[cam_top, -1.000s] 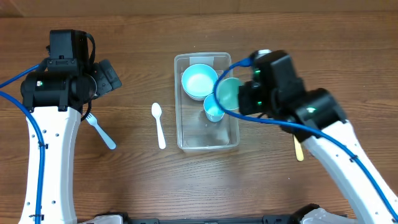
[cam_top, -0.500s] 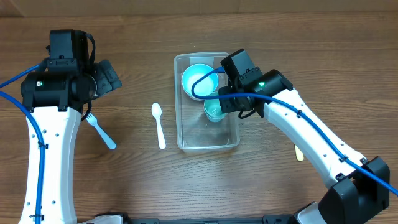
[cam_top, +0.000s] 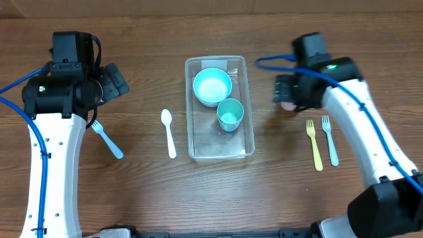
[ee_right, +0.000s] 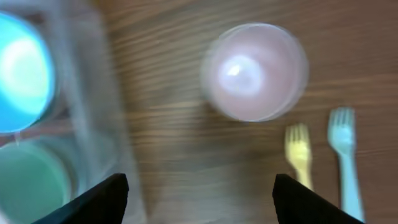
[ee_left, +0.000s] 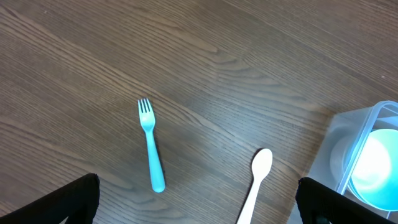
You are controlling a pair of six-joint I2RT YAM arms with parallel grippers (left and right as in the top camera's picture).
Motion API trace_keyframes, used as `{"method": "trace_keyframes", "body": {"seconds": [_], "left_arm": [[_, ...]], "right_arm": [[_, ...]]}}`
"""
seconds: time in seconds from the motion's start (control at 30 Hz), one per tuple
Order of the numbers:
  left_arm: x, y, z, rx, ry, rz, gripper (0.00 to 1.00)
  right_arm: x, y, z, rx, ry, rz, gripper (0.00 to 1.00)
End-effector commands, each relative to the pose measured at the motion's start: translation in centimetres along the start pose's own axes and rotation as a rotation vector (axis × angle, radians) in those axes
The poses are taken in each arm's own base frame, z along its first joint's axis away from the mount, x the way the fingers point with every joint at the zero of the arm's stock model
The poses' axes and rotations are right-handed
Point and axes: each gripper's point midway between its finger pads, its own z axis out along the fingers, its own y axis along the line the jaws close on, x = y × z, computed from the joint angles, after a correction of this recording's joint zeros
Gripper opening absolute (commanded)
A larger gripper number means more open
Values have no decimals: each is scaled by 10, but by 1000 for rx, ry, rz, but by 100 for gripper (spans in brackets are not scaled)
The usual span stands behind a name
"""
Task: Pack container
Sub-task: 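Move the right gripper to the pink cup and grasp its rim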
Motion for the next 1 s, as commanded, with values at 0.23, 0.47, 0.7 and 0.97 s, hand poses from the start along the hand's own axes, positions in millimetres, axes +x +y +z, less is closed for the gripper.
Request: {"method": "trace_keyframes", "body": {"seconds": [0.23,0.47,0.7,0.97], "left_arm": [[-4,0,-6,14,-16,-26,100],[-4,0,-6,14,-16,-26,100],[-4,0,-6,14,-16,-26,100],[-4,0,-6,14,-16,-26,100]], "right_arm": [[-9,-63,38,-10,-55,184,86],[8,-63,80,-36,-64,183,86],[11,-61,85,-52,-65,182,83],[3,-60,84,-61,-99,180,60]]}}
